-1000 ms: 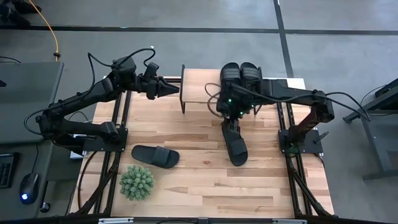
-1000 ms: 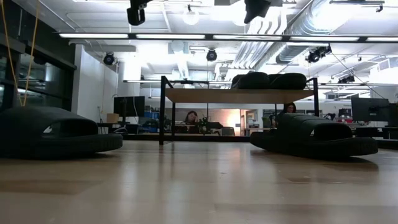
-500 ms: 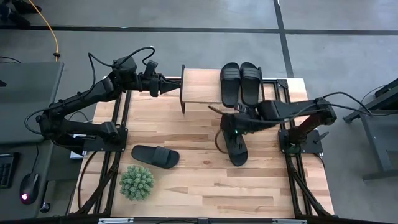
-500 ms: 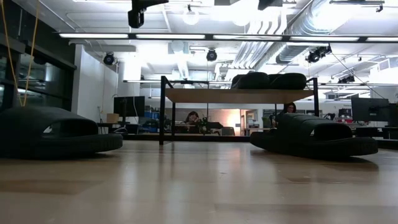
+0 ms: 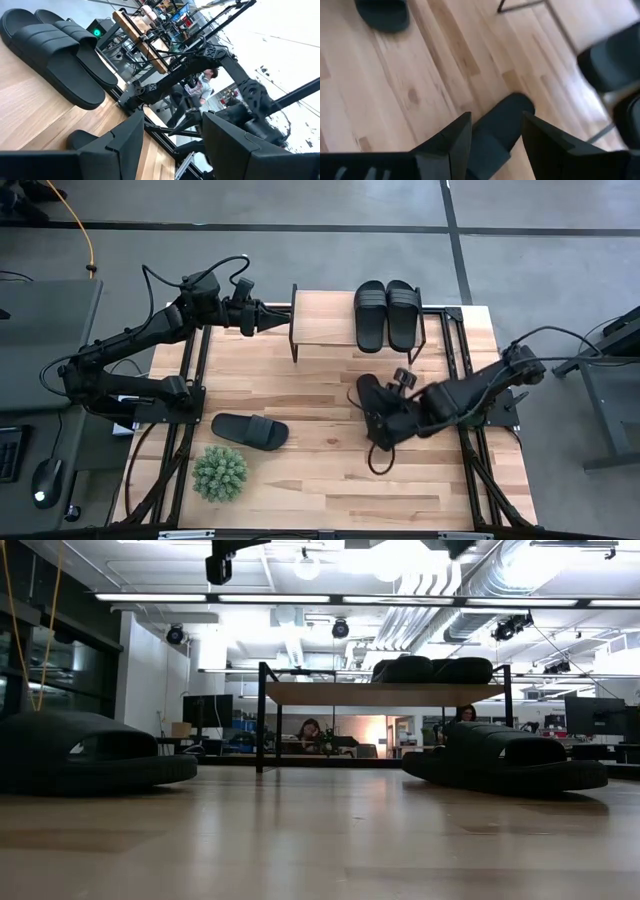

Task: Pick and place slides into the shelf
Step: Put the black slipper on the shelf

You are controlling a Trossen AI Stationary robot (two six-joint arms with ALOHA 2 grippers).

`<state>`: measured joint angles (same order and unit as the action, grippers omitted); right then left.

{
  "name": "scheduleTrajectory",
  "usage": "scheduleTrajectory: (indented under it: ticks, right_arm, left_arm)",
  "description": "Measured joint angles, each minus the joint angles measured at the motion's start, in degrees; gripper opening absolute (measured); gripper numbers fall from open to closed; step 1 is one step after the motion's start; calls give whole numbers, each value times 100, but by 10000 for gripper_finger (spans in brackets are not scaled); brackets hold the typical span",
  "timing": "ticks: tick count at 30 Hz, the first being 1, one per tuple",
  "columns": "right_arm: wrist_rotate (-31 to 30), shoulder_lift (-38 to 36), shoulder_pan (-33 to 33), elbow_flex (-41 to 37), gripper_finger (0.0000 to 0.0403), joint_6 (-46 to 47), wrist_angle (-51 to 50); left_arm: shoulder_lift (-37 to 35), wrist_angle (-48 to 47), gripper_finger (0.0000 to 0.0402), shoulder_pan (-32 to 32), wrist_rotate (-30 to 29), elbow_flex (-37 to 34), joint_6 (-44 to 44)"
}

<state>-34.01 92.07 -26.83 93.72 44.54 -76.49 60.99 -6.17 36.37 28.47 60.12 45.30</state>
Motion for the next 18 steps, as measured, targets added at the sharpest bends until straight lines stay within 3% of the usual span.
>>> scheduleTrajectory:
  ticks: [9,18]
  right_arm:
    - [-3,4,-695,-1414,160,1631,678]
    - [-3,7,-962,-2432,160,2398,1782]
  left_arm:
    - [0,0,186,0,-41,0,-3]
    - [0,0,186,-1,-111,0,-155]
